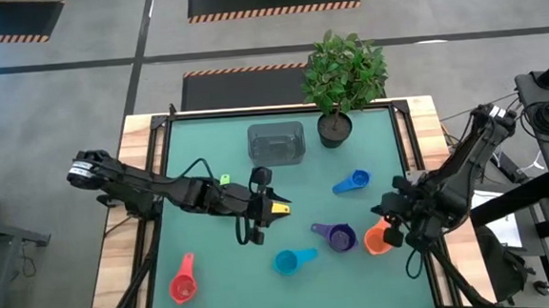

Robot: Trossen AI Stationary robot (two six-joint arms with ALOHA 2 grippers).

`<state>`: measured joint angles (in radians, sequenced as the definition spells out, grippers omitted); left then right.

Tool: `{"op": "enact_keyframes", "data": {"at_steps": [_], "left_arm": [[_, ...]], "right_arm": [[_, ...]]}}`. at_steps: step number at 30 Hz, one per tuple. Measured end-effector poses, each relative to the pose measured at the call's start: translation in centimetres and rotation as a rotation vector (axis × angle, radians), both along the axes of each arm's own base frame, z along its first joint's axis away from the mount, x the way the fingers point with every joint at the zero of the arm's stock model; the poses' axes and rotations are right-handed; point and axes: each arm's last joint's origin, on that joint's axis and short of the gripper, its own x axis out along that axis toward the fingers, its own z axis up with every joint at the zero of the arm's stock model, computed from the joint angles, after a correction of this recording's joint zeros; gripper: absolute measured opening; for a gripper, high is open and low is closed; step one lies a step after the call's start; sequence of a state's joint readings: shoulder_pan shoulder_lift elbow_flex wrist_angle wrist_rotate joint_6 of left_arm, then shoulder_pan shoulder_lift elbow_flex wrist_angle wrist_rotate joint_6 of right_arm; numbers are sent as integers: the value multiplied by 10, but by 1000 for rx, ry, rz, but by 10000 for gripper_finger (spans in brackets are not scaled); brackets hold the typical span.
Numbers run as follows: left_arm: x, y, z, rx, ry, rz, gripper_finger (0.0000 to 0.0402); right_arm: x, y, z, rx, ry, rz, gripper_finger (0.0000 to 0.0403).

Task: Nest measuring cups in basket
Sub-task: Stack the orange measuring cup into the purple measuring cup

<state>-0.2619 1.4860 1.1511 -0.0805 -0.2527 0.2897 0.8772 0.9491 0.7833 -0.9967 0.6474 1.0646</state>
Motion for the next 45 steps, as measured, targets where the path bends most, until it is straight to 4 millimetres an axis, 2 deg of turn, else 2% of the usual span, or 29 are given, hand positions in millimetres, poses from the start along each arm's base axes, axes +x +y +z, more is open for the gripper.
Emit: {"op": "enact_keyframes", "data": {"at_steps": [5, 8, 11, 15, 22, 32, 38, 45], "left_arm": [[1, 0, 3, -23, -29, 6, 122], [1, 0, 2, -39, -28, 12, 122], [1, 0, 2, -61, -27, 22, 122], [1, 0, 0, -65, -9, 25, 122], [1, 0, -1, -63, -6, 25, 122], [1, 0, -1, -64, -7, 25, 122], [1, 0, -1, -64, -6, 25, 122], [1, -1, -1, -61, -7, 24, 122]], "right_arm": [[5, 6, 11, 54, -115, 106, 8], [8, 14, 12, 147, -92, 174, 8], [13, 26, 6, 222, -33, 229, 8], [18, 41, -9, 236, 38, 233, 8], [17, 47, -26, 295, 202, 112, 8], [13, 43, -22, 347, 234, 83, 9], [1, 42, -34, 432, 547, -43, 8], [-1, 40, -49, 315, 660, -112, 8]]}}
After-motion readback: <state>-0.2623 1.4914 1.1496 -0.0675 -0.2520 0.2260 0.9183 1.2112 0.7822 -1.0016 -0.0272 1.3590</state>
